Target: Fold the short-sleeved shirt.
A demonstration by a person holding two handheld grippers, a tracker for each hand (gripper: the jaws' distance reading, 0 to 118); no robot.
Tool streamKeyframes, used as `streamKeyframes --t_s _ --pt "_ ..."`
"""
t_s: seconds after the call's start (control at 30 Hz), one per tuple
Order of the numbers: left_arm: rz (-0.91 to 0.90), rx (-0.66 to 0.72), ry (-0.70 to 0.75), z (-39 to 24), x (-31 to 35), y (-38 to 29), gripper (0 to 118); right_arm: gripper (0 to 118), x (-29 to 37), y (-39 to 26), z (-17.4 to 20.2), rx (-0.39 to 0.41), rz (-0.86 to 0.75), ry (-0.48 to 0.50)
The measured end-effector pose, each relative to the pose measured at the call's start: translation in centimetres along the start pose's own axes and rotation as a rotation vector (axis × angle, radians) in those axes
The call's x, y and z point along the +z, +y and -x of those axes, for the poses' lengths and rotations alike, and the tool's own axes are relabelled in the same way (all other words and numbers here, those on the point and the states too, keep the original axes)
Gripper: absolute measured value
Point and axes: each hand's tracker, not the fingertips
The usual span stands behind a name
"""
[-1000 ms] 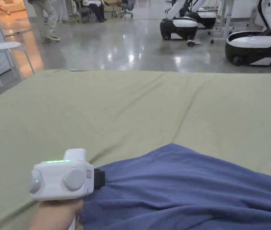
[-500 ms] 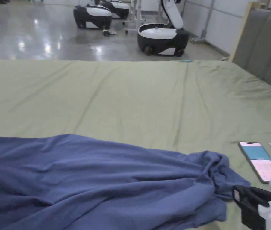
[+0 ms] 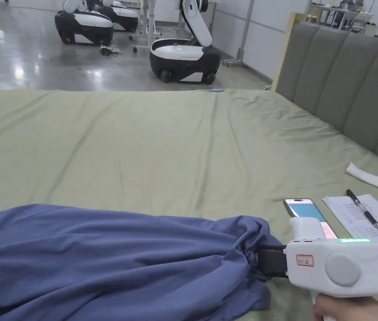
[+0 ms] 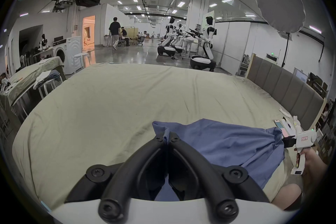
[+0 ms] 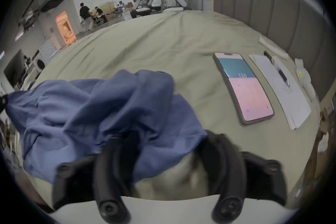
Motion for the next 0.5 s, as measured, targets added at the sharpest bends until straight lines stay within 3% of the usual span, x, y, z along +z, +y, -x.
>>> streamKeyframes --t_s 0.03,0.07,0.1,0.2,0.3,0.37,0.43,0.5 --pt "0.005 -0.002 -0.003 0.0 0.1 0.0 0 14 0.8 0.0 0.6 0.022 0.007 0.063" --pt "0.004 -0.002 -0.006 -0.1 0.3 0.0 0 5 0.9 0.1 0.9 0.001 0.006 0.136" --pt "0.001 -0.002 -0.009 -0.2 0.5 0.1 0 5 0.9 0.1 1.2 -0.041 0.033 0.166" --pt "-0.022 0.001 -0.024 0.0 2.1 0.8 0 5 2.0 0.7 1.8 0.003 0.007 0.054" --pt "-0.057 0.002 -0.02 1.0 5.2 2.2 0 5 6.4 2.1 1.0 -0.09 -0.103 0.071" --pt "-0.125 -0.006 0.012 1.6 8.5 4.2 0 5 10.7 3.6 0.4 -0.03 -0.208 0.068" --pt "-0.164 -0.003 0.038 2.3 11.1 5.7 0 5 14.3 4.7 -0.4 -0.018 -0.282 0.065" --pt "-0.214 -0.089 0.115 2.7 14.3 7.1 0 5 18.6 5.9 -0.9 -0.017 -0.332 0.096"
